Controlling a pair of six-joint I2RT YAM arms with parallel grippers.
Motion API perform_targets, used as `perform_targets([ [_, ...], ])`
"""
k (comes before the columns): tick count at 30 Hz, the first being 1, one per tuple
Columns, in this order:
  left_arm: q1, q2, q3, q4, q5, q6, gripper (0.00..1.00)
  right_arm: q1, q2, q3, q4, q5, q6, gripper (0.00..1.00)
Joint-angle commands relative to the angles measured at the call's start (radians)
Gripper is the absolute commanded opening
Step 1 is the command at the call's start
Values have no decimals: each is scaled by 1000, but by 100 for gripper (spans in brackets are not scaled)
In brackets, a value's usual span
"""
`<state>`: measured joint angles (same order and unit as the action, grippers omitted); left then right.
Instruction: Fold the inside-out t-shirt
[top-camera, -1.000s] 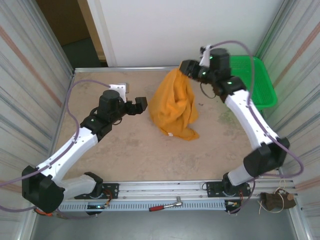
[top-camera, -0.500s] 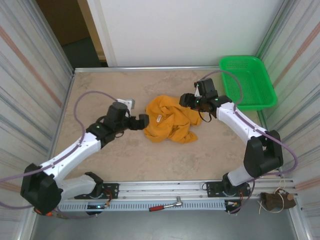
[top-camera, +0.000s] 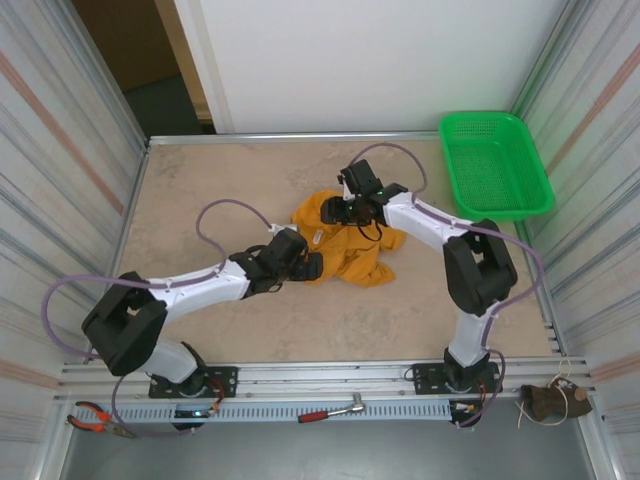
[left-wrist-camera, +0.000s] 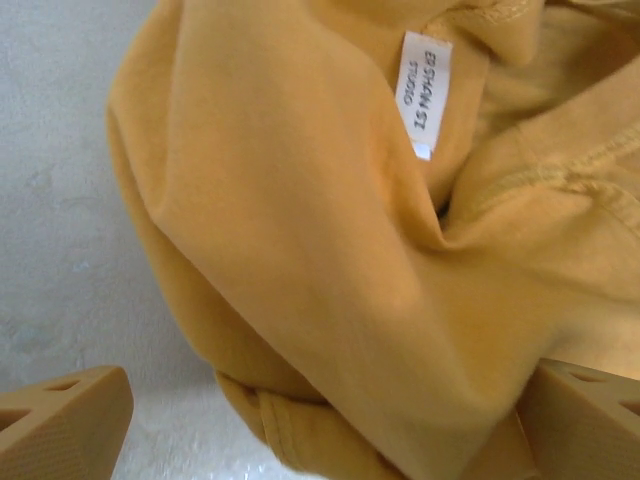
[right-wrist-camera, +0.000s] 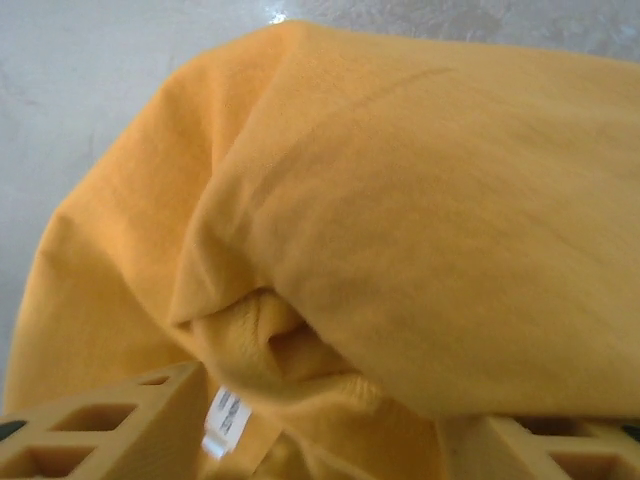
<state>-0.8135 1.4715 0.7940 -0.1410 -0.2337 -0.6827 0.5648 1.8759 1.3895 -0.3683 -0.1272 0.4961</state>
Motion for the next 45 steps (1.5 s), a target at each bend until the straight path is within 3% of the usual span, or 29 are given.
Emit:
perform_targets([
  [1, 26, 58, 10, 116, -37, -14, 81, -2, 80, 58, -47, 21, -38, 33],
  [3, 62, 99, 38, 146, 31, 33, 39, -19, 71, 69, -59, 27, -51, 4],
  [4, 85, 112, 64, 136, 69, 58, 12, -30, 47, 69, -65, 20, -54, 0],
  [5, 108, 113, 96, 102, 96, 82, 0, -47, 10, 69, -72, 9, -56, 0],
  [11, 204, -122, 302, -67, 90, 280, 0, -159, -325, 128, -101, -40, -33, 0],
  [17, 255, -250, 629, -189, 168, 367, 0, -224, -567, 289, -134, -54, 9, 0],
  [21, 254, -306, 733, -199, 229, 340, 0, -223, -672, 352, -144, -52, 27, 0],
  [28, 246, -433, 669, -76, 270, 221, 0, -219, -790, 358, -106, -67, 71, 0],
  [35, 260, -344, 635, -86, 240, 239, 0, -223, -657, 280, -73, -14, 34, 0],
  [40, 337, -161, 648, -69, 253, 252, 0, -279, -401, 306, -32, 3, 25, 0],
  [43, 397, -8, 700, -42, 294, 230, 0, -329, -208, 413, -32, -2, 44, 0],
  [44, 415, 44, 726, -29, 321, 227, 0, -345, -132, 470, -59, -9, 42, 2],
  [45, 429, 100, 762, -33, 340, 223, 7, -358, -60, 547, -103, -12, 34, 24],
])
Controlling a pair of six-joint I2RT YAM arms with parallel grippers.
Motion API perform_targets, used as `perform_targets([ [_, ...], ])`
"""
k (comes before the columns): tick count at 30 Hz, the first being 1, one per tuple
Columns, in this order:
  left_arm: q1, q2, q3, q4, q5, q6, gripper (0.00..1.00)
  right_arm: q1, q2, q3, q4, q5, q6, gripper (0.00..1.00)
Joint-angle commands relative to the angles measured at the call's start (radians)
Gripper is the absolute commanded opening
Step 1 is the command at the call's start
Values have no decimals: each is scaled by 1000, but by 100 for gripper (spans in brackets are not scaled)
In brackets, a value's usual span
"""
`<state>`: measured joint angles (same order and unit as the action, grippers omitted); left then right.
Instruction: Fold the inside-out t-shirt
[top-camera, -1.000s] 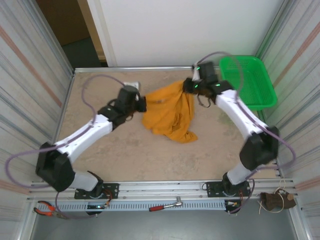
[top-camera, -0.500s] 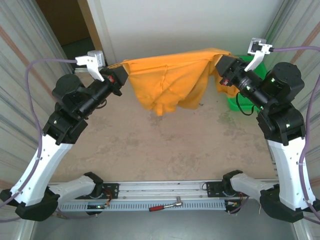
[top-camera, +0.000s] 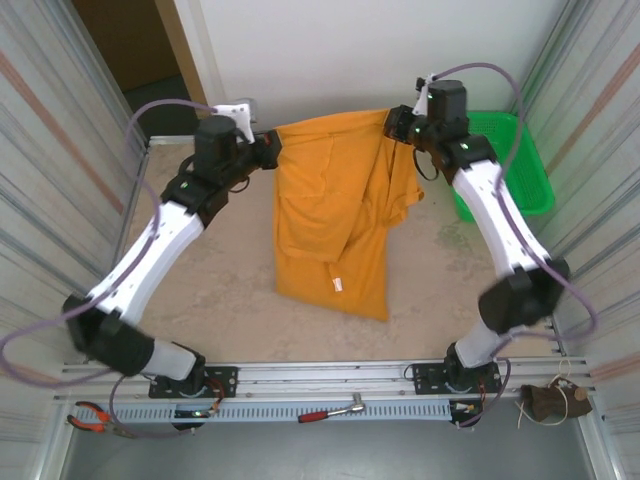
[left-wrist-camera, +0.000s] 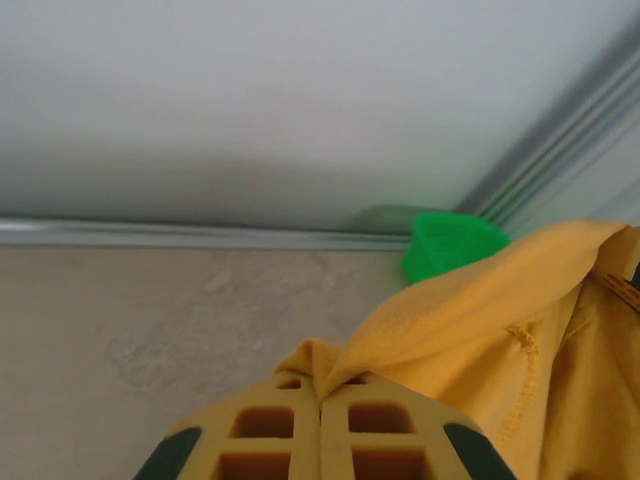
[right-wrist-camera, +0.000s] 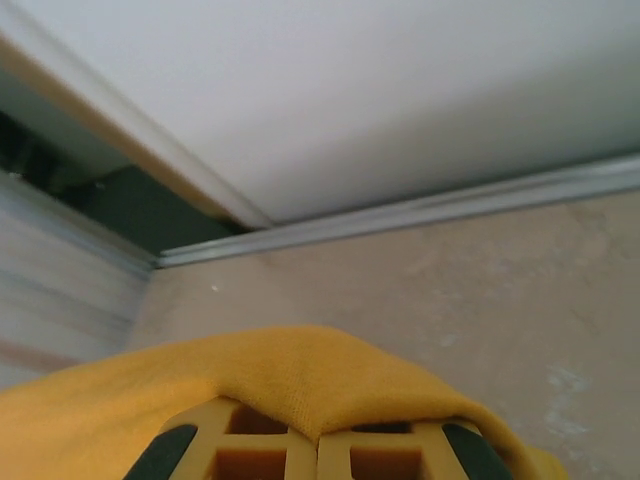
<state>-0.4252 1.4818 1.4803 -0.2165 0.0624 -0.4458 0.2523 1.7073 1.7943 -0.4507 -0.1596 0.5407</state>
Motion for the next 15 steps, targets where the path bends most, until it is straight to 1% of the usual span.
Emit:
perform_targets([
  [1, 50, 133, 106, 35, 62, -5, 25, -54, 160, 189, -61, 20, -21, 42],
  [2, 59, 175, 137, 20, 78, 0, 48, -59, 195, 228, -110, 31, -32, 53],
  [3, 67, 207, 167, -7, 77, 6, 62, -58, 198, 222, -133, 36, -41, 57],
  [4, 73, 222, 181, -27, 73, 16, 68, -54, 175, 186, -123, 33, -47, 58],
  [7, 86, 197, 140, -42, 61, 30, 84, -21, 15, -61, -61, 11, -33, 59],
  [9, 92, 137, 59, -25, 56, 25, 94, 27, -116, -260, -24, 9, -11, 59],
  [12, 92, 14, -84, -37, 69, 2, 95, 163, -299, -549, 17, 55, 36, 59],
  [14, 89, -89, -207, -49, 80, -23, 96, 302, -370, -701, 13, 135, 64, 62],
  [15, 87, -137, -261, -57, 76, -34, 96, 363, -383, -748, 4, 168, 79, 62],
])
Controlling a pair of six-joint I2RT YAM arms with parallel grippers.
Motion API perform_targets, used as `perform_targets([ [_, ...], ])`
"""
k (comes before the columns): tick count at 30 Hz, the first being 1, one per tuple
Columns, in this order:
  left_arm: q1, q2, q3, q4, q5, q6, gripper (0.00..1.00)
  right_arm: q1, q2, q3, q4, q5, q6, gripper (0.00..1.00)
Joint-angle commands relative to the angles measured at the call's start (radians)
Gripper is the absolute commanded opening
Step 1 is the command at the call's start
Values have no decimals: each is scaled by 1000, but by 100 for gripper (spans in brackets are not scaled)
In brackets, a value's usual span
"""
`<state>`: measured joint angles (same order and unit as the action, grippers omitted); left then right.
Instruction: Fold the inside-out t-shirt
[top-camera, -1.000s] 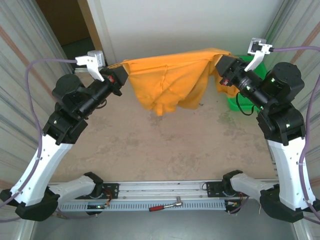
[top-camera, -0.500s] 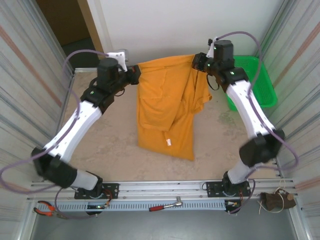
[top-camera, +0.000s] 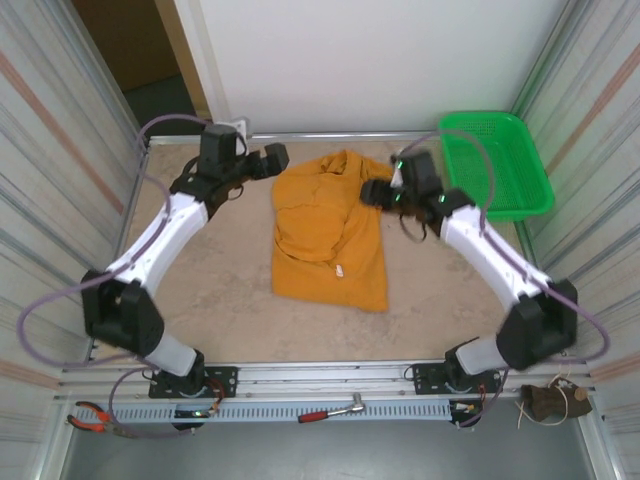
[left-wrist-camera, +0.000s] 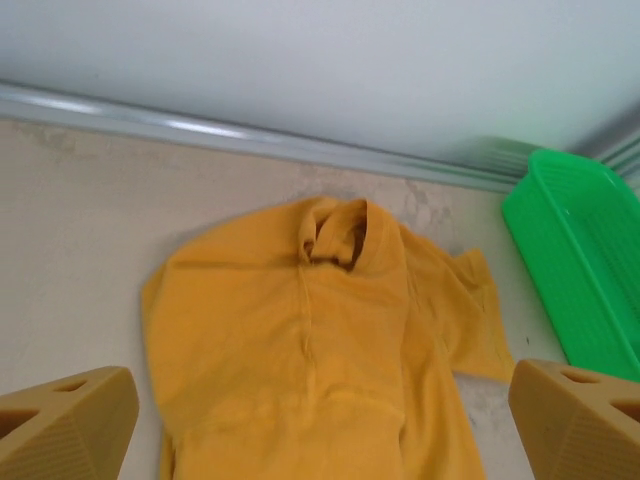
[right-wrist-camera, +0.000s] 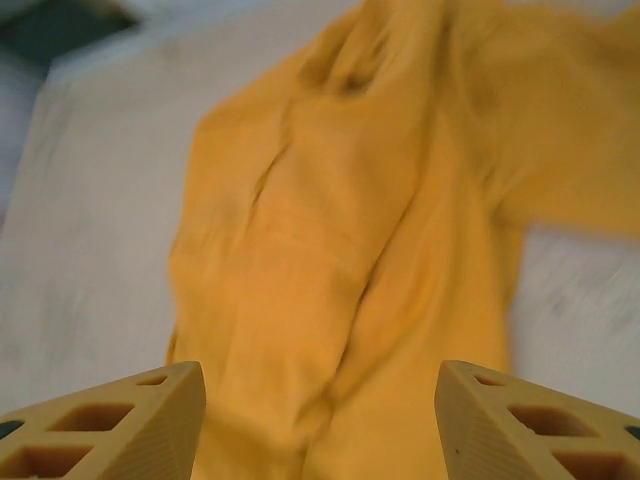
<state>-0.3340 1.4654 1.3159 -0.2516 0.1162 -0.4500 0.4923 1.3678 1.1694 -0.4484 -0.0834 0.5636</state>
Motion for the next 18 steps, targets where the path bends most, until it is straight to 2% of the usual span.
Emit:
perform_targets([
  [1, -7, -178, -167, -24, 18, -43, 96, 191, -46, -167, -12, 135, 72, 62],
  [4, -14, -331, -329, -46, -9, -74, 96, 355, -20, -238, -68, 253, 128, 59],
  [8, -13, -486, -471, -72, -43, -118, 96, 488, 68, -275, -70, 295, 187, 53],
  [15, -13, -557, -509, -110, -52, -130, 96, 535, 180, -264, -55, 319, 219, 44],
  [18, -14, -554, -507, -106, -43, -133, 96, 534, 208, -263, -52, 329, 221, 36],
])
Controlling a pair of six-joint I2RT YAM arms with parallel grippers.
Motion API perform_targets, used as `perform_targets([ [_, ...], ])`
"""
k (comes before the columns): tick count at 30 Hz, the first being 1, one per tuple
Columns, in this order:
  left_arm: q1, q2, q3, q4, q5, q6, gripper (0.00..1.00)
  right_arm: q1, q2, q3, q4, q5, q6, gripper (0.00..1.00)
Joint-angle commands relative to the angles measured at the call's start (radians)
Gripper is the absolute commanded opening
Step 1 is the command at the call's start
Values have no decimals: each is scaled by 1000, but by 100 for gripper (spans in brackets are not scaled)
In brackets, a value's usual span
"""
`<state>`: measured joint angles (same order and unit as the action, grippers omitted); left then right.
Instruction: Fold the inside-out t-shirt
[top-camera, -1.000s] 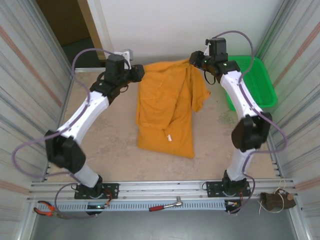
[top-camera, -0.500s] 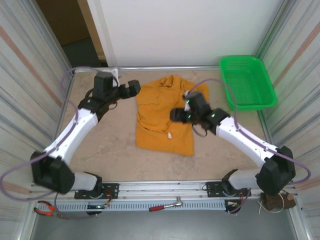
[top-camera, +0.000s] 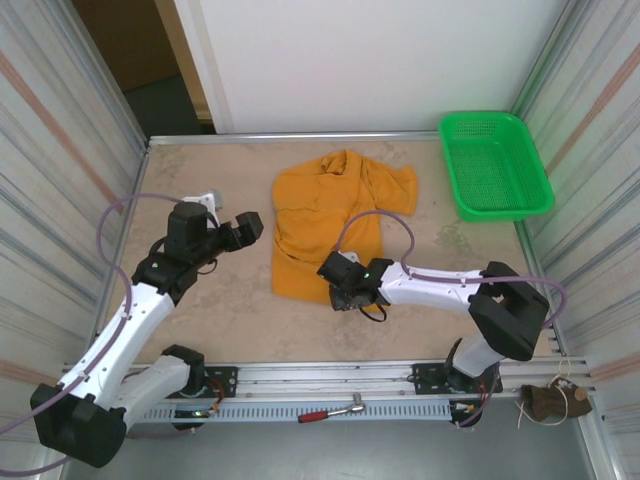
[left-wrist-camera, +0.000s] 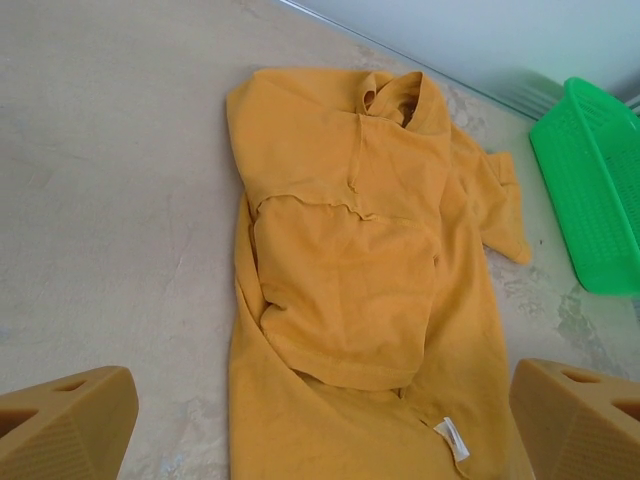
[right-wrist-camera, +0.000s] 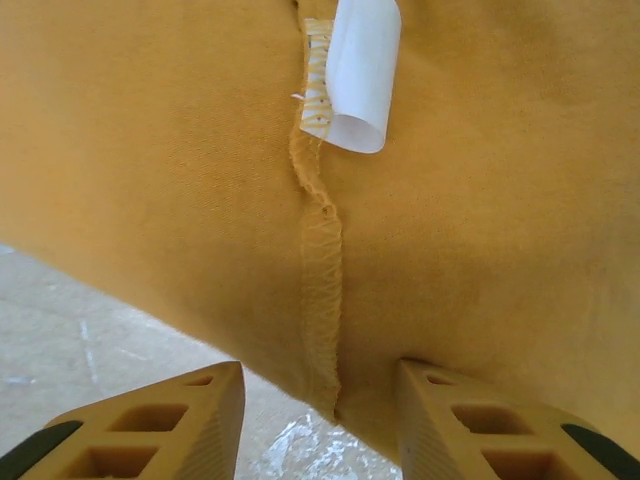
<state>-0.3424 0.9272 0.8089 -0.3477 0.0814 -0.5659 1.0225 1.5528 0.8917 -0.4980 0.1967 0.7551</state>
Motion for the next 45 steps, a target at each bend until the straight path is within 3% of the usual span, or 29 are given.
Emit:
perform_targets([
  [1, -5, -15, 0, -7, -3, -22, 96, 3, 31, 16, -2, 56, 29, 32],
  [2, -6, -14, 0, -4, 2, -27, 96, 2, 41, 16, -2, 59, 28, 25],
  [4, -5, -13, -2, 2, 20, -37, 96, -7, 46, 21, 1, 54, 17, 3],
  [5, -6, -14, -2, 3, 28, -42, 96, -14, 38, 27, -1, 40, 7, 0],
  [8, -6, -20, -1, -10, 50, -56, 96, -34, -47, 79, -20, -2, -37, 0],
  [12, -5, -43, -16, -23, 96, -100, 96, -74, -188, 168, 15, -169, -54, 0],
  [15, -5, -68, -46, -24, 91, -128, 96, -70, -204, 220, 60, -255, -17, 0],
  [16, -5, -74, -52, -24, 81, -130, 96, -63, -193, 230, 90, -301, -5, 3],
  [18, -3, -79, -56, -37, 56, -125, 96, -40, -148, 265, 119, -373, 5, 37],
  [19, 1, -77, -53, -46, 48, -122, 96, -37, -120, 299, 96, -383, -7, 47],
  [22, 13, -71, -35, -78, 32, -125, 96, -114, -104, 346, 56, -283, -51, 56],
  [25, 13, -68, -33, -88, 18, -133, 96, -312, -44, 403, 61, -311, -62, 58],
  [30, 15, -69, -45, -83, 32, -147, 96, -509, 210, 642, 16, -337, -156, 60],
  [34, 15, -79, -60, -71, 43, -163, 96, -566, 458, 891, -65, -345, -229, 60],
  [39, 15, -77, -67, -57, 64, -178, 96, -566, 739, 1221, -208, -221, -306, 64],
  [45, 14, -69, -88, -16, 120, -219, 96, -570, 975, 1462, -297, -176, -302, 67],
])
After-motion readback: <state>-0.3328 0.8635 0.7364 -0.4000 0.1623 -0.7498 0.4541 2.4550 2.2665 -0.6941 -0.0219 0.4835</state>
